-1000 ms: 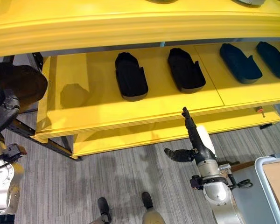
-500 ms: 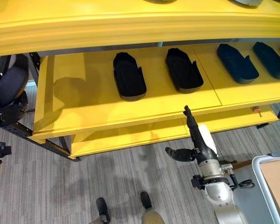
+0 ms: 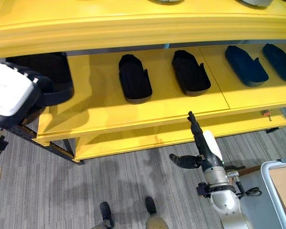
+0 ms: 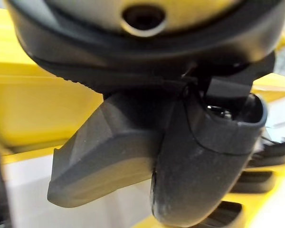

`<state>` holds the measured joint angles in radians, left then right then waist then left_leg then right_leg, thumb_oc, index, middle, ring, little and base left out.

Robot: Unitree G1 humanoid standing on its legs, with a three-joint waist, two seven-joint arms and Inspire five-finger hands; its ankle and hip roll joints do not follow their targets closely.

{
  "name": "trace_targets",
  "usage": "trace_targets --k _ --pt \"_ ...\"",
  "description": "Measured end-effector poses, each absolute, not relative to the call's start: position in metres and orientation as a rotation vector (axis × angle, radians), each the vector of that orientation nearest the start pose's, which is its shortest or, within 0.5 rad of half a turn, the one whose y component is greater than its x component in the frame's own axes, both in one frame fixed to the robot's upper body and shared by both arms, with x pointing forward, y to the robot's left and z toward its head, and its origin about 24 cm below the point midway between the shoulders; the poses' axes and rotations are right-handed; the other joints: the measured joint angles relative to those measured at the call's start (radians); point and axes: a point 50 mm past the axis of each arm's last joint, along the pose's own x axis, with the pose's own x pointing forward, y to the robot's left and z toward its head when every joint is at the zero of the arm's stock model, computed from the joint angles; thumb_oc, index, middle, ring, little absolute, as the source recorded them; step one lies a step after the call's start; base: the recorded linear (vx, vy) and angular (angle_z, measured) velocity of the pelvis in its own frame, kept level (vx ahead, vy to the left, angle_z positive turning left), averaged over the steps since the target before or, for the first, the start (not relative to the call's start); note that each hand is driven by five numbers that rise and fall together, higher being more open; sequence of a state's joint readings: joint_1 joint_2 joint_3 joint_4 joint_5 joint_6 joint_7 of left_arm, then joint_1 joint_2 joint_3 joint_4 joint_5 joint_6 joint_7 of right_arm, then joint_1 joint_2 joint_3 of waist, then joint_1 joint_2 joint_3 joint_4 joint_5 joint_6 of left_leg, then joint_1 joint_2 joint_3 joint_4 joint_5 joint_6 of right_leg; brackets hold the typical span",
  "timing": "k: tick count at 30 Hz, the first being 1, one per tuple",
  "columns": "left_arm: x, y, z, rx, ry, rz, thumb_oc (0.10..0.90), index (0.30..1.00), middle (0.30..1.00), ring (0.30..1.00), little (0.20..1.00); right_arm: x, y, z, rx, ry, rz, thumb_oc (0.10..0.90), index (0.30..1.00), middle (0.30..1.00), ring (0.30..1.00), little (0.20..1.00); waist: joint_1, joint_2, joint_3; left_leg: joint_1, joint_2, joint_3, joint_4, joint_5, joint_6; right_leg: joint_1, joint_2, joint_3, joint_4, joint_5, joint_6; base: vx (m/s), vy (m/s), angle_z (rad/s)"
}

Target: Move parts from the plastic box to the shelf.

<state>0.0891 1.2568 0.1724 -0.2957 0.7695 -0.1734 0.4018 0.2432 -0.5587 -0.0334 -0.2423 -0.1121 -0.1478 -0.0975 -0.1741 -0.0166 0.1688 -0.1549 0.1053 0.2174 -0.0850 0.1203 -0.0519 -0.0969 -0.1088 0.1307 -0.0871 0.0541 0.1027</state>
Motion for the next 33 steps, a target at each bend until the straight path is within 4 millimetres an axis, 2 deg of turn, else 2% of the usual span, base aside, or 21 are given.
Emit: trace_targets --k 5,12,24,33 --pt "0.230 0.253 0.220 2.059 -0.804 -0.071 0.400 0.300 0.300 0.300 0.300 0.202 -0.240 0.085 -0.667 -0.157 -0.005 0.900 1.000 1.000 1.000 1.000 -0.005 0.019 -0.012 -0.001 0.000 0.000 -0.001 0.000 0.000 0.000 0.000 -0.001 0.000 0.000 0.000 0.00 0.000 0.00" --pt "0.234 0.250 0.202 2.097 -0.766 -0.182 0.400 0.300 0.300 0.300 0.300 0.200 -0.240 0.086 -0.678 -0.165 0.005 0.900 1.000 1.000 1.000 1.000 -0.014 0.031 -0.017 0.000 0.000 0.000 -0.003 0.000 0.000 0.000 0.000 -0.001 0.000 0.000 0.000 0.00 0.000 0.00" --pt "0.245 0.290 0.168 2.173 -0.478 -0.223 0.400 0.300 0.300 0.300 0.300 0.198 -0.244 0.087 -0.683 -0.175 -0.011 0.900 1.000 1.000 1.000 1.000 -0.025 0.031 -0.018 -0.006 0.000 0.007 -0.003 0.000 -0.001 -0.010 0.000 0.004 0.000 0.000 0.000 0.00 0.001 0.00" --pt "0.251 0.300 0.155 2.188 -0.379 -0.206 0.400 0.300 0.300 0.300 0.300 0.193 -0.246 0.083 -0.668 -0.150 -0.015 0.900 1.000 1.000 1.000 1.000 -0.043 0.031 -0.018 -0.019 -0.002 0.026 -0.003 0.000 0.000 -0.035 -0.003 0.023 0.000 0.003 0.003 0.01 0.012 -0.04"
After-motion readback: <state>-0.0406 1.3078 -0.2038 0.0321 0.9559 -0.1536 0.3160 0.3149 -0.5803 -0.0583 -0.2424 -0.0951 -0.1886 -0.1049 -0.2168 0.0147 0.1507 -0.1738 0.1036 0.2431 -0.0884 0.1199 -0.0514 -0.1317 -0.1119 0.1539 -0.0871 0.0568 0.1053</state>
